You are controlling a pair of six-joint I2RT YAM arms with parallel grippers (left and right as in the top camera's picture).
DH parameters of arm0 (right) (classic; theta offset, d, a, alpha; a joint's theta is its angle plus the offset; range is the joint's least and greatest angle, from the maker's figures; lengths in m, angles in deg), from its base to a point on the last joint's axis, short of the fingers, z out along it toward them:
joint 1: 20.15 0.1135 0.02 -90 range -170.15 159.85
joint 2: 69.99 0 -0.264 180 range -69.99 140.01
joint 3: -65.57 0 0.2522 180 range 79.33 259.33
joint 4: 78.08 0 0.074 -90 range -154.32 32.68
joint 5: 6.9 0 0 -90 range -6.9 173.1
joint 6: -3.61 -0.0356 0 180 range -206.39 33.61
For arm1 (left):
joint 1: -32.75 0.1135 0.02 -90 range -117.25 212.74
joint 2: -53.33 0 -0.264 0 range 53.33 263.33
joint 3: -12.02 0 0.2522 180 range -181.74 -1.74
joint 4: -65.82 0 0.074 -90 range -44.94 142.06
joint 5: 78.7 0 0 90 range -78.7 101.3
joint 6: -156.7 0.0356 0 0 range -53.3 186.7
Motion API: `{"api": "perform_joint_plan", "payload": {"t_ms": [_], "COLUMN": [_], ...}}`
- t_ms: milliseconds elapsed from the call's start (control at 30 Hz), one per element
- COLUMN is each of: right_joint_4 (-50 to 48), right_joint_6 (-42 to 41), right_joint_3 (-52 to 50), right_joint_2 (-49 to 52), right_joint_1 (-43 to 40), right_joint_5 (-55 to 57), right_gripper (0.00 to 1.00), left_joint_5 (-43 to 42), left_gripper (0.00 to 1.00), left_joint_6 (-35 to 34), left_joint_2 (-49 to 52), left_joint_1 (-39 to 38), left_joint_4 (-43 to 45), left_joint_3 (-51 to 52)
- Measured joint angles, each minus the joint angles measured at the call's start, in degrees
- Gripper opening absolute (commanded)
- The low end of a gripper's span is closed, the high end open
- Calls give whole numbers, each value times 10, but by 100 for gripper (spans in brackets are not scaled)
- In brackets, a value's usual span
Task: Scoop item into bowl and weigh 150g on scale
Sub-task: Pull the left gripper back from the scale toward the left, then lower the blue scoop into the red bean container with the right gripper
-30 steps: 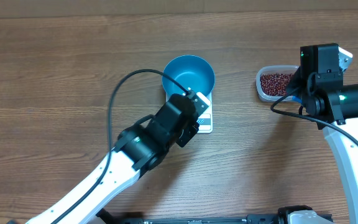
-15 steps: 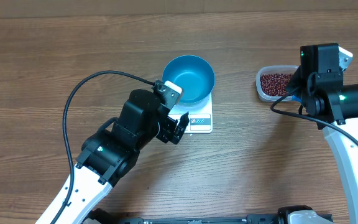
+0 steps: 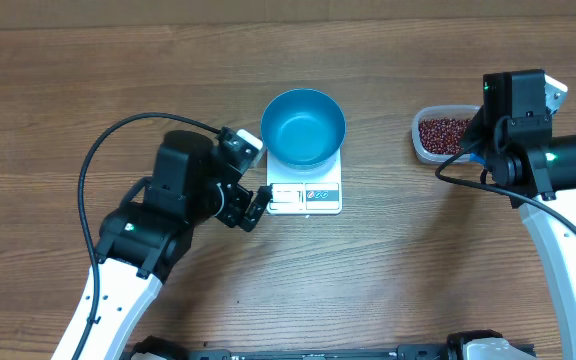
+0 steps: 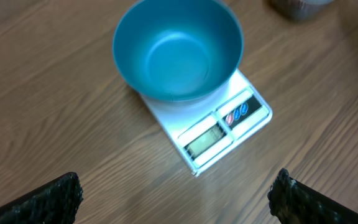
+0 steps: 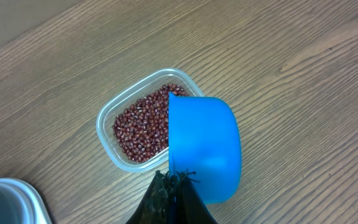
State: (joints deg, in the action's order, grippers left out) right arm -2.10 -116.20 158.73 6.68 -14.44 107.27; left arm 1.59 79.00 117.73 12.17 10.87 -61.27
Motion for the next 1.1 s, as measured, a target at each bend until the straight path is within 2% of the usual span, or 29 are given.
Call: {"api": "perform_joint_plan", "payload": {"t_ms": [200,400,1100], "right_joint_4": [0,0,-1], "right_joint_6": [0,0,0], "right_joint_3": [0,0,0], "right_joint_2": [0,0,0], "right_joint_1": [0,0,0], "right_joint_5": [0,0,0], "right_gripper": [4,4,4], "left_joint_5": [-24,-91,-118], "left_gripper": [100,100,100], "left_joint_6": [48,77,54], "left_joint_2": [0,0,0], "left_joint_1": [38,57,57], "left_joint_4": [-5,-2,26], "left_joint_3": [-21,-23,-23]}}
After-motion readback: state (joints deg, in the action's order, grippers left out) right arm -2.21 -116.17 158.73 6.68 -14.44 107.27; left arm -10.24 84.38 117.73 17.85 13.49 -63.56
